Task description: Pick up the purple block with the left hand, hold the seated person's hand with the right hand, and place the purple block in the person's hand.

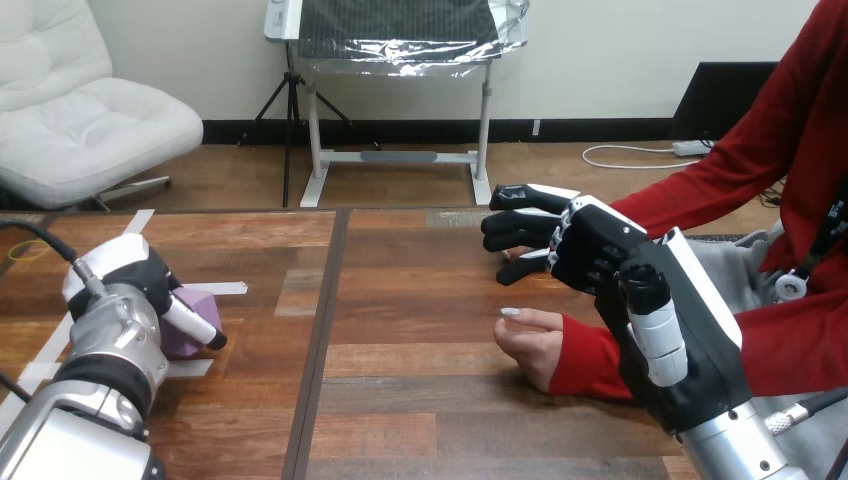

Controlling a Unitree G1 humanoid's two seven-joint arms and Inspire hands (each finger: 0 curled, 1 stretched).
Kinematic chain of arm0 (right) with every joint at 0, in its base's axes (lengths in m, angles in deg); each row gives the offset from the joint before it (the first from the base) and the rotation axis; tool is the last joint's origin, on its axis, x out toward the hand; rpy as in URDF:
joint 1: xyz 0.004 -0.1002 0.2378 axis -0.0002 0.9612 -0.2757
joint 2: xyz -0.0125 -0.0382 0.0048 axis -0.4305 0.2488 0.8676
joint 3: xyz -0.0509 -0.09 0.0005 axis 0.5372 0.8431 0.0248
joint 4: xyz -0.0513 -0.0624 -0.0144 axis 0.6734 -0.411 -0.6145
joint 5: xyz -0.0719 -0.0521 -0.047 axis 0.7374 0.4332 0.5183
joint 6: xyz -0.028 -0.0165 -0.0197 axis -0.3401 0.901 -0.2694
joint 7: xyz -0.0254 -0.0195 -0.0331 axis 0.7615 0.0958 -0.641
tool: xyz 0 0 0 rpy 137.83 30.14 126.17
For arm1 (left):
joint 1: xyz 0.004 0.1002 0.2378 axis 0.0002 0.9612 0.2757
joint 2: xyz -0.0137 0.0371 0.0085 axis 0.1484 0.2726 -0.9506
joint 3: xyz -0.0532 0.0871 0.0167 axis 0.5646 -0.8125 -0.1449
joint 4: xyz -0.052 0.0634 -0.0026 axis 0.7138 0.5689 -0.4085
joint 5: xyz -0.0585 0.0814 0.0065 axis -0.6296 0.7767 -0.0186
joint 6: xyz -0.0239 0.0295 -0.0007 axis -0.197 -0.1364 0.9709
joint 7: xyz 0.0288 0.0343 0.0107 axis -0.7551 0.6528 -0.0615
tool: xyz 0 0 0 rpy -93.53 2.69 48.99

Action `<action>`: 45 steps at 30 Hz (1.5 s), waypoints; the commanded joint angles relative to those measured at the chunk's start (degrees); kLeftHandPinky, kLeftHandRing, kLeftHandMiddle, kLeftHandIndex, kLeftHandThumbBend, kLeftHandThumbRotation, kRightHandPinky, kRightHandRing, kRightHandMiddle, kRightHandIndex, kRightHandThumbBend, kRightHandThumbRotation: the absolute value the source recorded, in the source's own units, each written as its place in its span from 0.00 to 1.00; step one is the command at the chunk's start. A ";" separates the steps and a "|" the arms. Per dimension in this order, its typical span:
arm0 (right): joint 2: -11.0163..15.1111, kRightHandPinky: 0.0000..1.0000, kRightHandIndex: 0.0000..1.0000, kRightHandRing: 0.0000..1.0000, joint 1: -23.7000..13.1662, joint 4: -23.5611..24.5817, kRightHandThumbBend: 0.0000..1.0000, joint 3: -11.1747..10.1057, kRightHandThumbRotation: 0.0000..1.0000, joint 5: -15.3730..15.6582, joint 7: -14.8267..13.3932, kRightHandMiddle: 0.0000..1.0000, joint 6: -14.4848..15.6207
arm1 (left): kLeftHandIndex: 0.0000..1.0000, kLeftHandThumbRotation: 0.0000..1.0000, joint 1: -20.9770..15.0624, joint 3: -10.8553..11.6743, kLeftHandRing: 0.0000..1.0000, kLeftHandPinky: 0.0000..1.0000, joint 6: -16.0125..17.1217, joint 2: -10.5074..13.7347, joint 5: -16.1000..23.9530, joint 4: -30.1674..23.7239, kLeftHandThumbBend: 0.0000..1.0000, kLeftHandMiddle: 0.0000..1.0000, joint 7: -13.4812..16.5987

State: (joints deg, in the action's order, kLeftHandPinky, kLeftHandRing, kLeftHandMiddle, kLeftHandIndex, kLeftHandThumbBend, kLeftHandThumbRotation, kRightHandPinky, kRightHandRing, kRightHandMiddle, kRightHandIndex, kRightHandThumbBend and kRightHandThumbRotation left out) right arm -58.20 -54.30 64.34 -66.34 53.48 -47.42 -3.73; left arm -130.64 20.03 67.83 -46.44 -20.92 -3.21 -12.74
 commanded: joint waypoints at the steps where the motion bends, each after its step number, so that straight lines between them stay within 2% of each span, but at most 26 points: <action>1: -0.22 0.59 0.75 0.72 -2.66 1.02 0.94 -0.64 1.00 -0.17 -0.63 0.73 -0.76 | 0.52 0.00 -3.51 0.39 0.32 0.23 1.11 0.56 -0.03 -3.16 0.71 0.40 2.66; 4: -0.21 0.59 0.75 0.72 -2.60 0.90 0.93 -0.72 1.00 -0.04 -0.77 0.73 -0.63 | 0.51 0.00 -3.22 1.30 0.30 0.21 2.16 0.50 -0.84 -3.71 0.73 0.38 3.72; 7: -0.06 0.60 0.76 0.72 -2.74 0.26 0.92 -0.91 1.00 0.62 -0.94 0.73 -1.07 | 0.49 0.00 -2.98 3.22 0.28 0.20 2.81 0.21 -2.62 -4.64 0.74 0.36 4.47; 11: 0.33 0.61 0.77 0.73 -3.20 -1.12 0.91 -1.51 1.00 2.97 -1.88 0.74 -2.14 | 0.47 0.00 -2.42 5.38 0.28 0.20 3.95 0.09 -5.22 -6.93 0.75 0.36 4.28; 19: 0.38 0.64 0.78 0.73 -4.81 -4.13 0.87 -2.68 1.00 7.05 -4.70 0.75 -4.15 | 0.46 0.00 0.14 7.96 0.36 0.28 4.22 0.10 -8.14 -14.22 0.75 0.44 3.72; 25: 1.88 0.67 0.77 0.75 -7.14 -7.43 0.89 -3.91 0.97 12.21 -7.53 0.77 -5.68 | 0.45 0.00 4.69 11.02 0.35 0.28 4.24 -0.03 -11.02 -24.32 0.77 0.42 3.48; 29: 4.04 0.69 0.78 0.76 -9.13 -10.36 0.89 -5.01 0.95 15.47 -8.70 0.78 -7.34 | 0.44 0.00 8.55 12.86 0.36 0.29 3.70 -0.39 -12.55 -32.27 0.78 0.43 3.59; 33: 5.93 0.69 0.79 0.76 -10.35 -11.74 0.91 -5.85 0.91 17.77 -9.49 0.79 -6.91 | 0.43 0.00 11.77 14.05 0.37 0.30 2.57 -0.81 -13.65 -39.09 0.78 0.43 2.89; 37: 7.95 0.69 0.80 0.77 -11.38 -13.01 0.91 -6.38 0.88 19.06 -9.80 0.80 -6.54 | 0.43 0.00 14.82 15.05 0.38 0.30 2.46 -1.28 -15.00 -45.21 0.78 0.43 1.94; 41: 9.80 0.70 0.80 0.78 -12.97 -15.70 0.88 -7.00 0.85 18.89 -9.50 0.81 -7.78 | 0.43 0.00 18.19 15.31 0.39 0.31 2.07 -1.63 -15.53 -51.97 0.78 0.43 1.05; 45: 11.52 0.70 0.81 0.79 -14.24 -17.75 0.88 -7.34 0.88 19.41 -9.65 0.81 -8.04 | 0.42 0.00 20.79 16.10 0.39 0.31 2.62 -2.06 -17.18 -56.66 0.77 0.43 -0.51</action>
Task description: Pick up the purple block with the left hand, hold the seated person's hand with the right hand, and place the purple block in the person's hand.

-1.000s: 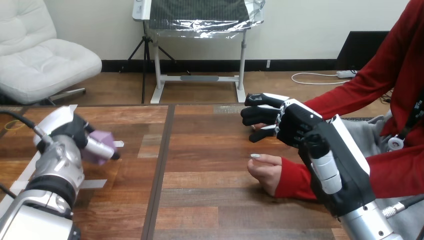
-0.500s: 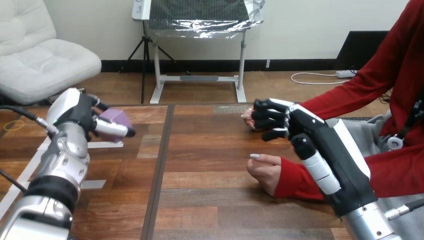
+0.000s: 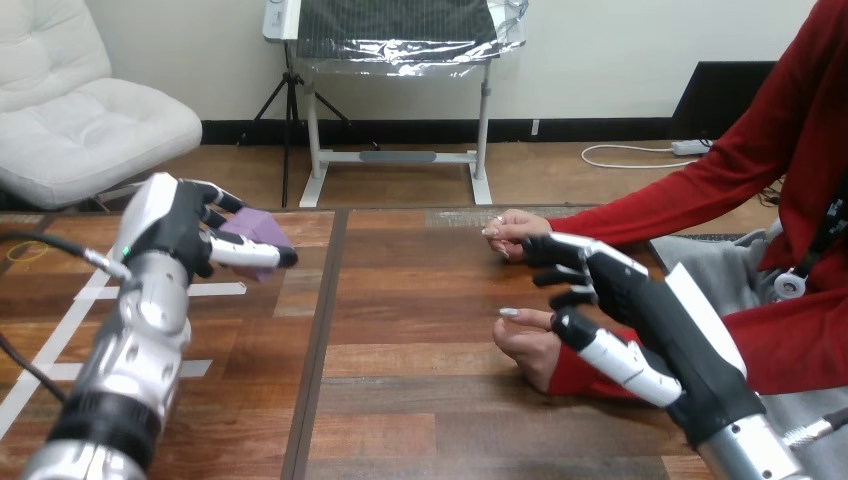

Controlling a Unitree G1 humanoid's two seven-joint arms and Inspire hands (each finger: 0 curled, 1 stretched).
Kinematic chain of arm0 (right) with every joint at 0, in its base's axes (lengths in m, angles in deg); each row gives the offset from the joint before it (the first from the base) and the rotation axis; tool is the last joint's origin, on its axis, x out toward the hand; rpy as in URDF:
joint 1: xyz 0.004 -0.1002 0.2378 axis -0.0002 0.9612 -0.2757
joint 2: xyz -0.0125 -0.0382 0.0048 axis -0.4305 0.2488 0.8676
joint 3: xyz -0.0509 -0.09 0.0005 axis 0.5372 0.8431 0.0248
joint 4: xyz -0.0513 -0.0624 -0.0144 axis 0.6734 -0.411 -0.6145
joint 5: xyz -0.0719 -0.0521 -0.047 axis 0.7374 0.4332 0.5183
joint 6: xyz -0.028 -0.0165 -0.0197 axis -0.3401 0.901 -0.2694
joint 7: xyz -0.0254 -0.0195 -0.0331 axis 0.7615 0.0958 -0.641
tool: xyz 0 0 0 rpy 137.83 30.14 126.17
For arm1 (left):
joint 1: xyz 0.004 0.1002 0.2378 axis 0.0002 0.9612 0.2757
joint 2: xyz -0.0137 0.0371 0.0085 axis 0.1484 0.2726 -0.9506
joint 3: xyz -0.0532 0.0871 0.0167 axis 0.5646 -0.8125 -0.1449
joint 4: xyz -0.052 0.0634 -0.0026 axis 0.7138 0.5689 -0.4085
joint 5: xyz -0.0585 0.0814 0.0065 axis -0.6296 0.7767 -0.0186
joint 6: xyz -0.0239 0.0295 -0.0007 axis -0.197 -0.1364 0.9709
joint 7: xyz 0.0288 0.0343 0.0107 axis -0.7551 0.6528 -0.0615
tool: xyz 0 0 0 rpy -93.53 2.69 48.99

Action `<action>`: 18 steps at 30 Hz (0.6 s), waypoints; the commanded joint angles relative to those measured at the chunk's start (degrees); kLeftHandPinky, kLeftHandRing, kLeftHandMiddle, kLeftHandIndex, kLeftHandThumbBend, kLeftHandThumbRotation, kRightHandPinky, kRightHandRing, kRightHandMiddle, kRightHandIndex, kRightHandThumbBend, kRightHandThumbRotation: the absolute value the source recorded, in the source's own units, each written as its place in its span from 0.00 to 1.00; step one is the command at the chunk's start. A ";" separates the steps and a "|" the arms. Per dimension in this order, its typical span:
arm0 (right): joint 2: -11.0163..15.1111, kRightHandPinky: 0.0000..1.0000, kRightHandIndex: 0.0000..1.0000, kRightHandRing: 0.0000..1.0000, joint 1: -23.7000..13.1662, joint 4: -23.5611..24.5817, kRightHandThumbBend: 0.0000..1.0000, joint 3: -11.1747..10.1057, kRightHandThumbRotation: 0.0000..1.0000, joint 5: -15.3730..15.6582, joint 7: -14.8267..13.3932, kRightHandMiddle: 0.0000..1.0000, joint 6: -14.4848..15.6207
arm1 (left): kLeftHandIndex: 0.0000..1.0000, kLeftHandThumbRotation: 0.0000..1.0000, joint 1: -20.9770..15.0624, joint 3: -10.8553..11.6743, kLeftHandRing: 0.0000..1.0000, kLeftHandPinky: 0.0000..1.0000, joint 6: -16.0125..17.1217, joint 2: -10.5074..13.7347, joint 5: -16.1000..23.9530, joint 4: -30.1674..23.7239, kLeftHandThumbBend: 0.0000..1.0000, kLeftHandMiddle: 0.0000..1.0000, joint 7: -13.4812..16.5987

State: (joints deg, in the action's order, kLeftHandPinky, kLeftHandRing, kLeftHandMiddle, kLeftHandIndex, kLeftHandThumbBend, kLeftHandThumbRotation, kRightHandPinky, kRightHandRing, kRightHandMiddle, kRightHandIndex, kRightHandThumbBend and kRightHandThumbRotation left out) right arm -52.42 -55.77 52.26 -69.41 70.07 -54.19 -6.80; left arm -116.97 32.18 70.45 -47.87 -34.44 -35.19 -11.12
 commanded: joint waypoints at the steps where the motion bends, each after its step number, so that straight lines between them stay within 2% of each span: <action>1: 6.03 0.71 0.81 0.79 -12.93 -6.05 0.88 -4.32 0.89 2.90 -2.91 0.81 -5.02 | 0.42 0.00 7.57 4.06 0.39 0.31 0.06 -0.72 -3.94 -25.44 0.76 0.43 -2.42; 8: 8.91 0.71 0.81 0.80 -15.60 -10.80 0.89 -4.81 0.94 3.62 -3.07 0.82 -7.14 | 0.42 0.00 11.21 3.96 0.38 0.31 -3.06 -1.18 -4.21 -33.15 0.76 0.42 -4.21; 11: 9.71 0.71 0.82 0.79 -16.22 -11.87 0.90 -4.76 0.95 3.79 -3.19 0.82 -7.30 | 0.42 0.00 12.04 3.96 0.39 0.32 -3.49 -1.19 -4.33 -34.78 0.76 0.42 -4.87; 16: 12.56 0.68 0.82 0.78 -18.28 -15.36 0.91 -4.37 0.95 5.97 -3.84 0.82 -8.75 | 0.42 0.00 13.87 4.50 0.39 0.32 -3.85 -1.66 -5.68 -38.24 0.76 0.42 -6.46; 18: 13.78 0.67 0.83 0.78 -19.08 -16.74 0.91 -4.11 0.95 7.02 -4.04 0.82 -8.91 | 0.42 0.00 14.46 4.90 0.39 0.32 -2.70 -1.92 -6.75 -38.80 0.76 0.42 -7.05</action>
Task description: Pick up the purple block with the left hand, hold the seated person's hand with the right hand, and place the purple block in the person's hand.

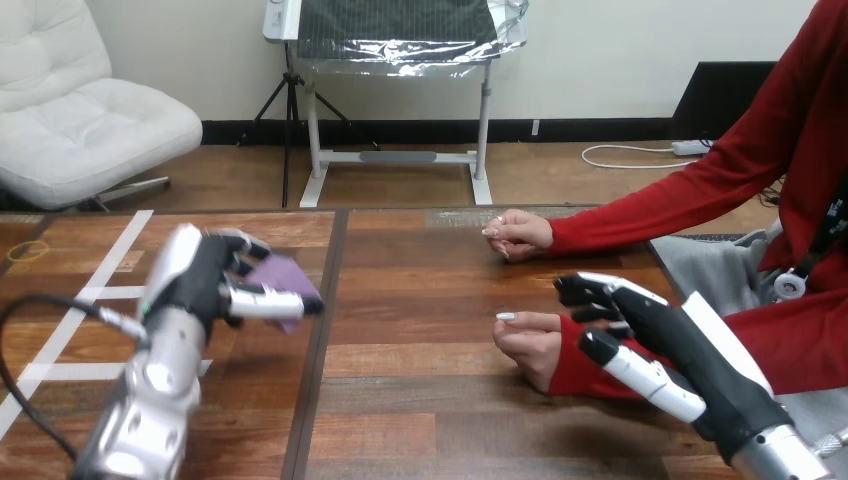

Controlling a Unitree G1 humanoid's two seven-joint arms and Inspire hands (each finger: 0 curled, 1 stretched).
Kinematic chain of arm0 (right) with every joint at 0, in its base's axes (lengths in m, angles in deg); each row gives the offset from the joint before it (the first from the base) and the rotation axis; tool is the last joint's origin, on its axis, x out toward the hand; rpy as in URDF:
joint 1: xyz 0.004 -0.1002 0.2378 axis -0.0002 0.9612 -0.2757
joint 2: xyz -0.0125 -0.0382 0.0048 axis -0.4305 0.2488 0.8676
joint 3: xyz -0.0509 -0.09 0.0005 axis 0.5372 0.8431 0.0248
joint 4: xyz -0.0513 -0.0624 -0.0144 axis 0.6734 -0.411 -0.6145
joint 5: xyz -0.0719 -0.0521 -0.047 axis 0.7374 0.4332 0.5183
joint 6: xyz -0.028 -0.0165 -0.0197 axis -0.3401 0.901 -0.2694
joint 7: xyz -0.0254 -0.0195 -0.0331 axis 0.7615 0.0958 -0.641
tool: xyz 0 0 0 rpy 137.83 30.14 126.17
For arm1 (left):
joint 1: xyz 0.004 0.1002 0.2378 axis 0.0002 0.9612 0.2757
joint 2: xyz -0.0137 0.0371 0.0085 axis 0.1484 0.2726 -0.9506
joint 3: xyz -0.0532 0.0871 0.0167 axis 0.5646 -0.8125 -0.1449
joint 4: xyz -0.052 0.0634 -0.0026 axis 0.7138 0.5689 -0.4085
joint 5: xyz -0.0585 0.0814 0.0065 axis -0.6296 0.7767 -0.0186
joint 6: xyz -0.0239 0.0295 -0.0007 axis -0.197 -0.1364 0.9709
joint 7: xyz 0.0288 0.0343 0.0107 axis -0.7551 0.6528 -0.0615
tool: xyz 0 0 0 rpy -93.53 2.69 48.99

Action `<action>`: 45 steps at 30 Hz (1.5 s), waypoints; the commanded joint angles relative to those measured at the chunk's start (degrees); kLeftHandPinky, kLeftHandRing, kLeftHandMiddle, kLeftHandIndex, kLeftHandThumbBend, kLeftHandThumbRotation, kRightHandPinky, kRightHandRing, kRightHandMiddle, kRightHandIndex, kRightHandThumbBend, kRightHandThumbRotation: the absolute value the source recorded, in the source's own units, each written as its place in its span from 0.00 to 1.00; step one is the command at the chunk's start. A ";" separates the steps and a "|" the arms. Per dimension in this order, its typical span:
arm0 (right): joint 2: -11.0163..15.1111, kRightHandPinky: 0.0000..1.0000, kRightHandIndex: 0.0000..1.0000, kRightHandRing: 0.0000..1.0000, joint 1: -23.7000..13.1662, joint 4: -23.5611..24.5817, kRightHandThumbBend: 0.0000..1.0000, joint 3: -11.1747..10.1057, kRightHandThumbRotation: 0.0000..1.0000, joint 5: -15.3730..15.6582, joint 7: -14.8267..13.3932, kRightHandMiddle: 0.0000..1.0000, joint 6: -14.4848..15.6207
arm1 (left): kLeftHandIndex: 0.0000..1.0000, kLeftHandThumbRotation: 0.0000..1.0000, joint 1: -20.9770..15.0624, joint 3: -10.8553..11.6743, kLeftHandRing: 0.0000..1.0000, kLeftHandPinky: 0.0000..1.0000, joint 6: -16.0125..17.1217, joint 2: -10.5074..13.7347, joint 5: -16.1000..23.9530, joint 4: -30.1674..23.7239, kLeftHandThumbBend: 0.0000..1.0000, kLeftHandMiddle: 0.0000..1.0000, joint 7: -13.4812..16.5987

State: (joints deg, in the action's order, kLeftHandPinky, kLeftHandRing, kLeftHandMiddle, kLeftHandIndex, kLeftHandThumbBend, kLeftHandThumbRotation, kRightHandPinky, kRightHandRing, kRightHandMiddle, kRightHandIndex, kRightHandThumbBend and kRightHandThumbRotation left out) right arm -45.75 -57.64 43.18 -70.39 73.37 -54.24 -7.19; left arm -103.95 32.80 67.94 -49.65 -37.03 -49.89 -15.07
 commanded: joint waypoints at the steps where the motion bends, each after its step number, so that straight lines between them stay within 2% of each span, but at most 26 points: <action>1: 7.43 0.66 0.83 0.78 -17.44 -8.08 0.92 -3.05 0.95 4.00 -4.06 0.82 -8.61 | 0.42 0.00 1.62 4.40 0.39 0.32 0.08 -0.21 -4.43 -24.30 0.76 0.41 -3.28; 7: 10.23 0.65 0.83 0.78 -19.21 -10.70 0.95 -2.18 0.92 6.95 -4.50 0.83 -8.31 | 0.41 0.00 2.65 4.46 0.38 0.32 0.08 -0.18 -4.62 -25.87 0.77 0.41 -3.90; 13: 12.44 0.65 0.82 0.79 -21.37 -14.48 0.97 -1.26 0.92 8.59 -4.43 0.82 -10.44 | 0.41 0.00 3.36 4.72 0.38 0.32 0.17 -0.36 -5.10 -27.03 0.77 0.40 -4.53; 20: 14.61 0.66 0.83 0.80 -23.38 -17.27 0.99 -0.33 0.92 10.67 -3.97 0.82 -11.20 | 0.41 0.00 4.07 4.94 0.38 0.33 -0.47 -0.46 -5.63 -28.39 0.76 0.40 -4.85; 31: 16.00 0.67 0.82 0.81 -26.06 -20.76 1.00 0.24 0.85 13.57 -4.74 0.82 -11.61 | 0.41 0.00 4.66 5.25 0.38 0.34 -0.05 -0.75 -6.20 -28.85 0.76 0.40 -4.85; 45: 16.50 0.65 0.83 0.80 -29.86 -25.51 1.00 0.37 0.82 12.54 -3.95 0.83 -11.93 | 0.41 0.00 5.66 5.60 0.38 0.34 -1.21 -1.72 -6.82 -29.95 0.75 0.40 -5.20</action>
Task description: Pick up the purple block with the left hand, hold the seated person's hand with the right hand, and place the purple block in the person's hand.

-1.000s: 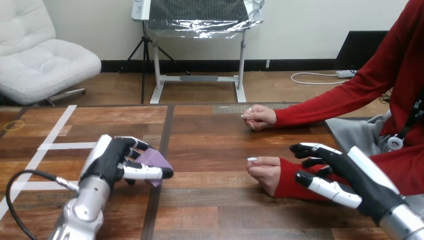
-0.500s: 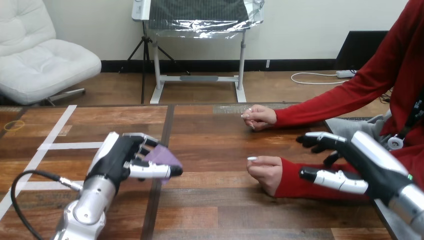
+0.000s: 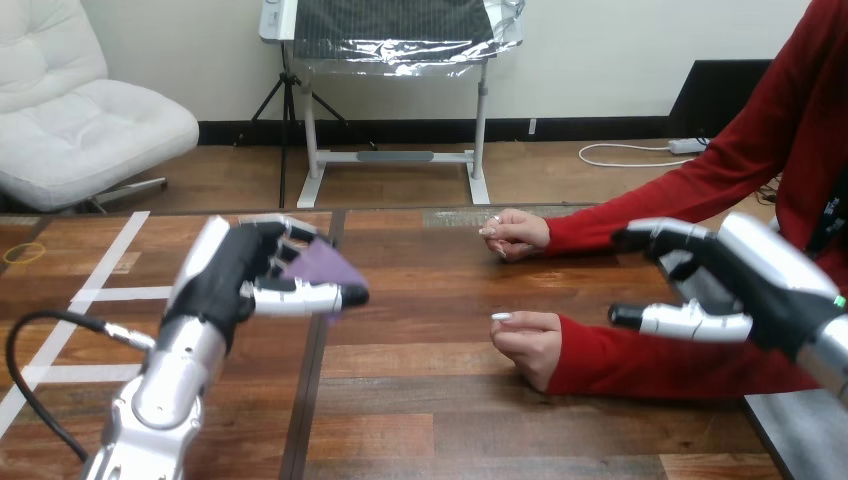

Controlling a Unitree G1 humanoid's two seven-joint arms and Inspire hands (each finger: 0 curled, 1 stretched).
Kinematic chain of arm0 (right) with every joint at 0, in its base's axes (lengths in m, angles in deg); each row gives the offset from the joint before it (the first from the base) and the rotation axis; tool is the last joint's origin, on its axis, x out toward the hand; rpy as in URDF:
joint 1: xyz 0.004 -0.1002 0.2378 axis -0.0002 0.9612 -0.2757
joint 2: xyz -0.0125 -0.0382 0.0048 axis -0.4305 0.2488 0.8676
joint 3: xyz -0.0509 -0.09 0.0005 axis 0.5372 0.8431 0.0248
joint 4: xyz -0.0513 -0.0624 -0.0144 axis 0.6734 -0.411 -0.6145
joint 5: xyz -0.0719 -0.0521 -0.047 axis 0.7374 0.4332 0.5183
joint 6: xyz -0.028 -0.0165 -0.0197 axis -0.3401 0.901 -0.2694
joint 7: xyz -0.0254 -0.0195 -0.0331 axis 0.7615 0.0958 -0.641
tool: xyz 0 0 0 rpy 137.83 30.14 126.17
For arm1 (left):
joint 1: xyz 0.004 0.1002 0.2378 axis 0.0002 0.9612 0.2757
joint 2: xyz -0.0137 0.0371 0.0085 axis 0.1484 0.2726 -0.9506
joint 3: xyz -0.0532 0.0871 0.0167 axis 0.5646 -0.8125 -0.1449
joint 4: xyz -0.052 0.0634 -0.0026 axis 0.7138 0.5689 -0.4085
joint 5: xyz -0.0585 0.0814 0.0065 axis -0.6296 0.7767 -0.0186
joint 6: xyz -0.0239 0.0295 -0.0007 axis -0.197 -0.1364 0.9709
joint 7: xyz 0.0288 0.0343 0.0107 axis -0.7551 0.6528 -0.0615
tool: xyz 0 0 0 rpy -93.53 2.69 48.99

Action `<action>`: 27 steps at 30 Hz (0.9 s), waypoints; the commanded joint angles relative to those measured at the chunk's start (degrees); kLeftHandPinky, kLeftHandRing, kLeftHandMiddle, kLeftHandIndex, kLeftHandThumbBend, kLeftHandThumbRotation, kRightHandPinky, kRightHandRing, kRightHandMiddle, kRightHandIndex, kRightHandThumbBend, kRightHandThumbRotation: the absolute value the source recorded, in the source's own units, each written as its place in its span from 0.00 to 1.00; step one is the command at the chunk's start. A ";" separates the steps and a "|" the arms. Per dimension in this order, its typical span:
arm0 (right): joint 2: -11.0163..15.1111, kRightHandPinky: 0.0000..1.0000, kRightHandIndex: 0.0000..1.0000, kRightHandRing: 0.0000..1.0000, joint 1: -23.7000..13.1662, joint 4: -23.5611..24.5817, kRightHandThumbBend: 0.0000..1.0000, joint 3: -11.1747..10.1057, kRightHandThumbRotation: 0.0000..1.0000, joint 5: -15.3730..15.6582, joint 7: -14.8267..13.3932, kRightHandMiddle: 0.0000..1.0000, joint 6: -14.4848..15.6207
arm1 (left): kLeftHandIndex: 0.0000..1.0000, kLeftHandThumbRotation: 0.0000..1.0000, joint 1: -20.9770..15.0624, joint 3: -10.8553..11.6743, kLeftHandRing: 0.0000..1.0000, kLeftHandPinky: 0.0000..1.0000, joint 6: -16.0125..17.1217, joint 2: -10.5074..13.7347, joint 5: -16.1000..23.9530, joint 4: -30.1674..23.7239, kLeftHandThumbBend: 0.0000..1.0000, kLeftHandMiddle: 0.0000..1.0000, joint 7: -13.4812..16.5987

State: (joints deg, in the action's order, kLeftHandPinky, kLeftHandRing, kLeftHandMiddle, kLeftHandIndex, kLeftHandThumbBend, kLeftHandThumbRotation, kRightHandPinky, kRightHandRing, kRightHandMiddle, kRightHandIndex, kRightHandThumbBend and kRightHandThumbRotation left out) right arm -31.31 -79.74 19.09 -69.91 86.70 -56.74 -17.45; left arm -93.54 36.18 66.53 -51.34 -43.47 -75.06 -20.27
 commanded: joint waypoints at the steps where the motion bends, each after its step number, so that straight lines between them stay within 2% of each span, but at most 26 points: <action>1: 2.06 0.65 0.83 0.79 -7.93 -1.62 1.00 -0.09 0.82 -0.91 -1.40 0.83 -1.64 | 0.41 0.00 -4.70 2.26 0.38 0.34 0.18 -0.10 -0.38 -4.84 0.75 0.40 -0.04; 10: 2.05 0.64 0.84 0.79 -9.73 -2.88 1.00 0.43 0.82 -0.61 -1.82 0.84 -1.70 | 0.41 0.00 -4.11 3.08 0.38 0.34 -0.27 -1.18 -1.37 -5.14 0.73 0.40 -0.36; 16: 2.06 0.65 0.85 0.81 -10.77 -3.50 1.00 1.41 0.82 0.66 -1.71 0.85 -0.91 | 0.40 0.00 -3.96 3.29 0.37 0.34 -0.22 -1.38 -1.48 -5.08 0.72 0.40 -0.20; 27: 2.06 0.70 0.87 0.85 -14.22 -8.24 1.00 5.42 0.79 5.76 -3.34 0.86 -2.14 | 0.40 0.00 -3.83 3.85 0.36 0.32 0.19 -1.60 -1.75 -5.63 0.71 0.40 0.14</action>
State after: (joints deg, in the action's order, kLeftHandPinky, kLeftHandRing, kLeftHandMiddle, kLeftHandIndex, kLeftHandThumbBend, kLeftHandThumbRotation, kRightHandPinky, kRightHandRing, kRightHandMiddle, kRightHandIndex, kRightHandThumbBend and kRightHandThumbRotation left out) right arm -30.59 -88.72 13.31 -67.00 90.49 -58.52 -18.56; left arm -94.03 38.71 65.73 -52.27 -44.97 -77.87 -20.48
